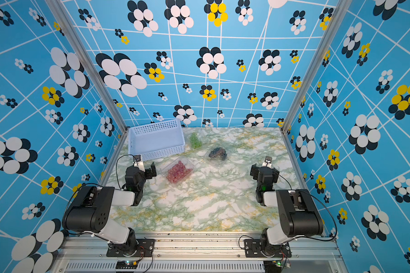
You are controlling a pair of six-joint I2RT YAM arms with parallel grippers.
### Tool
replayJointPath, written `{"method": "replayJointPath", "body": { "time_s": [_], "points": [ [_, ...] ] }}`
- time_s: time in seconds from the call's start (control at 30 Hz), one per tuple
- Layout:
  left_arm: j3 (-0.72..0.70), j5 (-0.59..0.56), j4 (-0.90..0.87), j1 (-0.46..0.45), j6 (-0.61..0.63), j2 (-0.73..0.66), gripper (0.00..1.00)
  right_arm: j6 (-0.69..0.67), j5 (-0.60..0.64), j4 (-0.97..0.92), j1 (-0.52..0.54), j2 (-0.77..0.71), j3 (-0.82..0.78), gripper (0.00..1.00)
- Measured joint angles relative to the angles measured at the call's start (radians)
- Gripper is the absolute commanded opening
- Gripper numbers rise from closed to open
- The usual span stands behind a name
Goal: Pack grapes into containers
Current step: Reset both arms
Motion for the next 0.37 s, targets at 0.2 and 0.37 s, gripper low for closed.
{"method": "replayJointPath", "body": {
  "time_s": [0.2, 0.37],
  "points": [
    [0.0, 0.0, 0.0, 0.0, 0.0, 0.0, 0.99, -0.005, -0.039, -0.011, 0.0, 0.0, 0.005, 0.99],
    [0.0, 0.0, 0.0, 0.0, 0.0, 0.0, 1.0, -0.024, -0.105, -0.027, 0.0, 0.0, 0.021, 0.99]
  ]
}}
